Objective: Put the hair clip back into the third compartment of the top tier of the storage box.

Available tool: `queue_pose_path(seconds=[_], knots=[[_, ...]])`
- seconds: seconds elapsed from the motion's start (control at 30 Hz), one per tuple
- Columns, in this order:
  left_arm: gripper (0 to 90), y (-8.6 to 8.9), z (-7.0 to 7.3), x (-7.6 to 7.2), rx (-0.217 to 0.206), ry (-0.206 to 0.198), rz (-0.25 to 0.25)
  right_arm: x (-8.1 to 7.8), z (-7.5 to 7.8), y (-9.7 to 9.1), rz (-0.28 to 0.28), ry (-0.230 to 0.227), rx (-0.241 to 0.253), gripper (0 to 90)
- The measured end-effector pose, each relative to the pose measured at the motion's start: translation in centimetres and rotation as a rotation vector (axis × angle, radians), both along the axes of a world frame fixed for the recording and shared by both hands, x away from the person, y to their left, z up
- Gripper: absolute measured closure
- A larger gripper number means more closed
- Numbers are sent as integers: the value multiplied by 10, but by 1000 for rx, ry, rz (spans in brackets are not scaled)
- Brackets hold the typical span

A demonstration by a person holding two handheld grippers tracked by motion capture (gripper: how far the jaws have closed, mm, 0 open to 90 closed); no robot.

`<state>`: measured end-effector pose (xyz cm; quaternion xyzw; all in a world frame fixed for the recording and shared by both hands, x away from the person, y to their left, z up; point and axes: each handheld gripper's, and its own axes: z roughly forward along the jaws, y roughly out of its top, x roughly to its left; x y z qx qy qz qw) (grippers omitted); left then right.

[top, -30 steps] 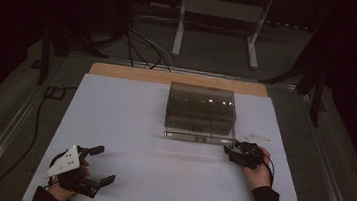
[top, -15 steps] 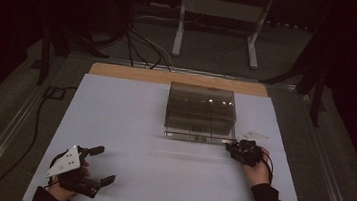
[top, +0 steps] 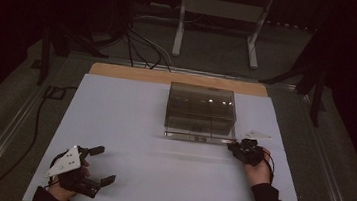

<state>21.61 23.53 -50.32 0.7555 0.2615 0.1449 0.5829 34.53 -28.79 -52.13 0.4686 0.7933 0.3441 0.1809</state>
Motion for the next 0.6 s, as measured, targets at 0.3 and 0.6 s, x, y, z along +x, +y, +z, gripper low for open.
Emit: queue_pose_path(seconds=[0.3,0.6], knots=[[6,0,0,-1,1,0,0,-6,4,1,6,-6,7,767],[6,1,1,-1,0,1,2,-24,13,4,35,-13,25,767]])
